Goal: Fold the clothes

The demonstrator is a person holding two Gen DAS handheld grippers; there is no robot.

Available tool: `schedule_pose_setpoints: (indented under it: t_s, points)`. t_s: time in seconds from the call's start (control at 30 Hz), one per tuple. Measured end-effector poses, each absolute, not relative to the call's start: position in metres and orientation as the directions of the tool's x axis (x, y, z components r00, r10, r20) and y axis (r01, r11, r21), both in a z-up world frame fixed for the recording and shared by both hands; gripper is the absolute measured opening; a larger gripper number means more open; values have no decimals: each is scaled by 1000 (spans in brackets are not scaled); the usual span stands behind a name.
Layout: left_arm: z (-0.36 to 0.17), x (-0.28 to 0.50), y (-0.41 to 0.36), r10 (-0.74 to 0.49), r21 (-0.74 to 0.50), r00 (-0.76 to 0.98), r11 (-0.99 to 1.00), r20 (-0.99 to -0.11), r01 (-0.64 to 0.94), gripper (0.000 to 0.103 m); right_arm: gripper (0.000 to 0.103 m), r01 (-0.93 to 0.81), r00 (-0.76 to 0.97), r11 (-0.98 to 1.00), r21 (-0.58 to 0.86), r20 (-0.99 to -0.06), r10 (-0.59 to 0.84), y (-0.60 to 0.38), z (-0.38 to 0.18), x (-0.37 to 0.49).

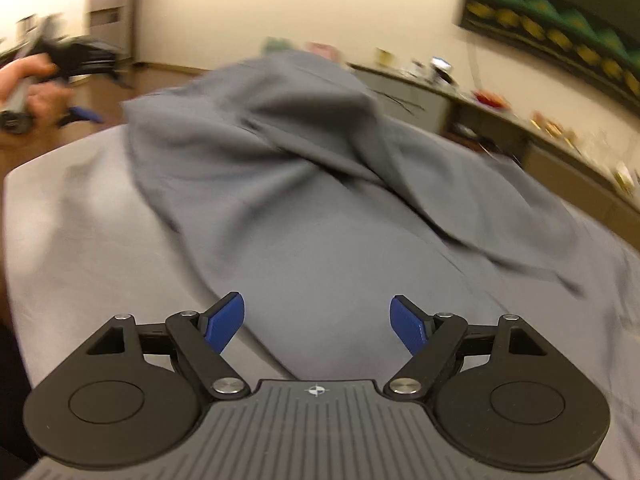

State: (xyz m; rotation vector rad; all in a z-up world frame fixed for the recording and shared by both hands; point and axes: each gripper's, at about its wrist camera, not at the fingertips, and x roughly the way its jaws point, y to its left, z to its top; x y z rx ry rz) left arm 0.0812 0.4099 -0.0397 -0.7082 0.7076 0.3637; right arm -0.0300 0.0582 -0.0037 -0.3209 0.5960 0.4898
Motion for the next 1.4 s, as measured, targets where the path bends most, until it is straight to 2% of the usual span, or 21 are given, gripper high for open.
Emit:
schedule_pose_setpoints:
  t_s: [0.1, 0.17, 0.2, 0.23, 0.27, 0.33, 0.37, 0.4, 0.47, 0.5, 0.57, 0.6, 0.63, 0.7, 0.77, 0.83, 0.9, 1.0, 1.17, 1.2, 1.4]
  points:
    - [-34, 110, 376, 133, -283, 664, 830, -736, -480, 74, 81, -597, 705, 776, -203, -594, 387, 99, 0, -23]
    - [-40, 130, 356, 141, -193, 645, 888, -751, -418, 51, 71, -636, 685, 735, -235, -611, 397, 126, -5, -14]
    - [-45, 139, 348, 124, -174, 641, 908, -758, -381, 23, 43, -642, 673, 730, -236, -629, 389, 134, -9, -8]
    - [-48, 145, 343, 72, -198, 647, 921, -759, -334, 6, 22, -647, 661, 726, -235, -647, 379, 141, -12, -1]
    - [-42, 143, 345, -41, -308, 703, 916, -710, -257, 5, 18, -637, 665, 733, -237, -650, 368, 144, -14, 4]
    - [-14, 117, 372, -329, -632, 856, 775, -398, 4, 3, 9, -618, 684, 751, -233, -631, 367, 140, -8, 3]
    - [0, 103, 385, -434, -738, 879, 657, -198, 158, 3, 9, -614, 696, 755, -230, -609, 381, 134, 1, -3]
    - [2, 95, 400, -473, -799, 878, 555, -72, 233, 3, 9, -611, 707, 758, -226, -586, 395, 128, 9, -10]
    - [-28, 89, 435, -435, -885, 897, 443, -71, 144, 4, 9, -608, 705, 772, -185, -574, 417, 118, 20, -18]
    - [-49, 89, 451, -406, -919, 905, 392, -128, 46, 8, 9, -607, 699, 778, -163, -576, 424, 115, 22, -20]
    - [-88, 83, 471, -301, -892, 870, 358, -391, -277, 18, 9, -602, 693, 782, -162, -593, 411, 110, 17, -20]
    - [-97, 76, 476, -244, -847, 836, 358, -491, -393, 28, 9, -593, 692, 789, -158, -600, 400, 105, 13, -19]
    - [-93, 68, 479, -192, -812, 821, 380, -538, -443, 47, 9, -583, 692, 798, -154, -607, 389, 100, 9, -18]
    - [-81, 52, 478, -123, -766, 808, 423, -577, -483, 70, 11, -547, 696, 828, -120, -615, 370, 81, 4, -15]
    - [-66, 45, 469, -73, -724, 805, 490, -589, -486, 75, 20, -498, 705, 863, -87, -619, 345, 57, 1, -13]
    - [-58, 55, 455, -45, -665, 783, 559, -621, -495, 87, 44, -435, 723, 899, -59, -618, 309, 29, 1, -13]
    - [-52, 73, 437, -24, -597, 752, 626, -658, -502, 89, 56, -364, 746, 931, -40, -611, 265, -2, 4, -15]
    - [-53, 105, 412, 15, -485, 705, 716, -709, -503, 86, 62, -237, 770, 971, -23, -614, 174, -57, 10, -19]
    - [-65, 143, 373, 29, -388, 678, 801, -734, -455, 27, 62, 5, 752, 999, -42, -658, -31, -151, -5, -24]
    - [-64, 146, 367, 31, -372, 676, 816, -737, -443, 6, 62, 45, 742, 998, -45, -667, -63, -168, -9, -24]
    - [-73, 131, 376, 56, -387, 667, 777, -743, -496, 4, 62, 161, 698, 987, -8, -706, -119, -242, -21, -24]
